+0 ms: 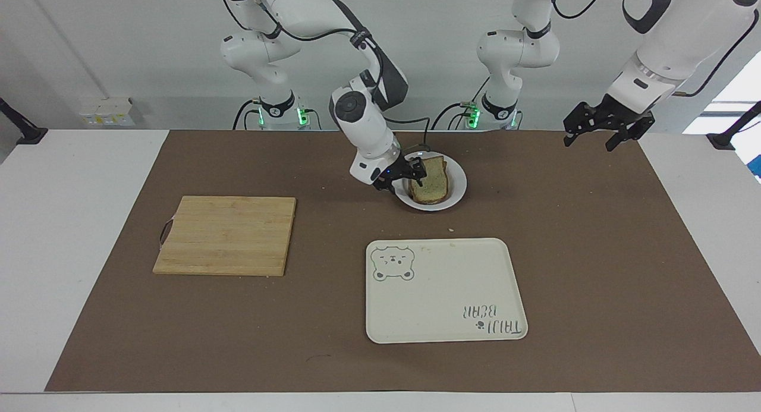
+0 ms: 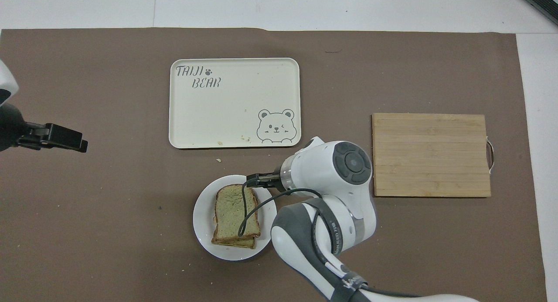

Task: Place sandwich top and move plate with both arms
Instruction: 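Withdraw the right gripper while the left gripper reaches the plate rim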

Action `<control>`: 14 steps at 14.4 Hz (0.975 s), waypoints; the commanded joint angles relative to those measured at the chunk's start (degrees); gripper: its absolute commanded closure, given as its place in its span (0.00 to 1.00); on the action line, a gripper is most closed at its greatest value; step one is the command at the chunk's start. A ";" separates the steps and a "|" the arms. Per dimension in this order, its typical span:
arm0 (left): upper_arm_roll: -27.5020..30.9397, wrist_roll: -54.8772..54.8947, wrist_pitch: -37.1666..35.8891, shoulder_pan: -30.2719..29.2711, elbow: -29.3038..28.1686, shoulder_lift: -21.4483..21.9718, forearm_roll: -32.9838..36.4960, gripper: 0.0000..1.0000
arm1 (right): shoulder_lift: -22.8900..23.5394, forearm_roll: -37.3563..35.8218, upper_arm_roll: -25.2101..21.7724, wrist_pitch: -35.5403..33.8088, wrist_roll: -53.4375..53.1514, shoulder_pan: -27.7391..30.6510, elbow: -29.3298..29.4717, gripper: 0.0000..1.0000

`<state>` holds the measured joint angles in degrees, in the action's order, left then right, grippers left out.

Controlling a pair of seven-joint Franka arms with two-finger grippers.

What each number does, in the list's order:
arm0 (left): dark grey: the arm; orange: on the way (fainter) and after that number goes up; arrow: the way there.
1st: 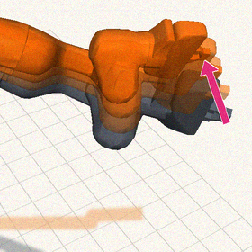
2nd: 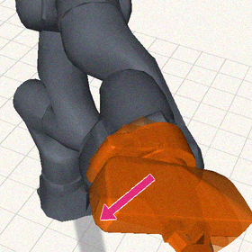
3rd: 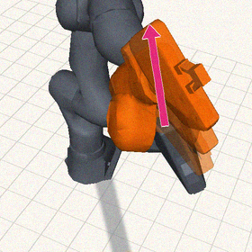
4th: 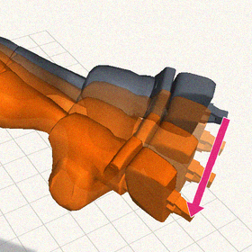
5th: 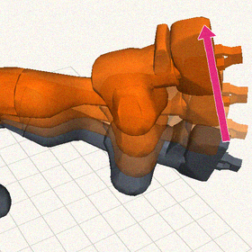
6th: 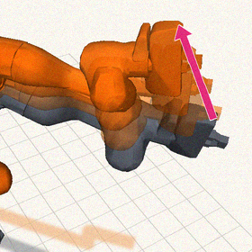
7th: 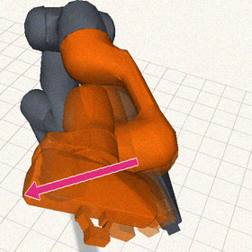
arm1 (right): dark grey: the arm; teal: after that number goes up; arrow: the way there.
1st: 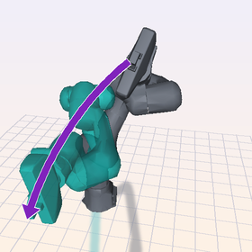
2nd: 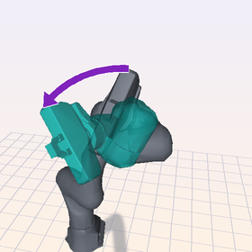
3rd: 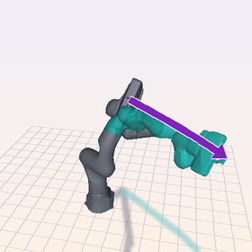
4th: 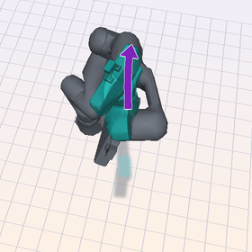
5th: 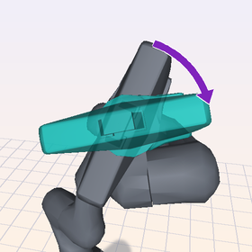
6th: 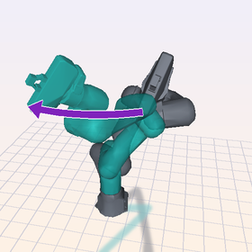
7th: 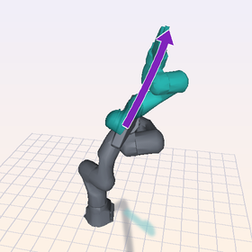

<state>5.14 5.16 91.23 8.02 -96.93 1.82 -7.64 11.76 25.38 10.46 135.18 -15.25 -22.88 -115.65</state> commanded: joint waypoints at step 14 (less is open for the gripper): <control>0.58 38.33 27.31 0.86 -42.44 1.96 -37.69 0.00 | -10.08 -23.97 0.44 -23.29 0.13 18.74 12.47 0.00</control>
<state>5.29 38.85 114.14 8.02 -133.32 1.42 -41.22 4.61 2.82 10.10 114.02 -15.24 -6.29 -103.08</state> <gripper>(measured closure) 0.000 0.000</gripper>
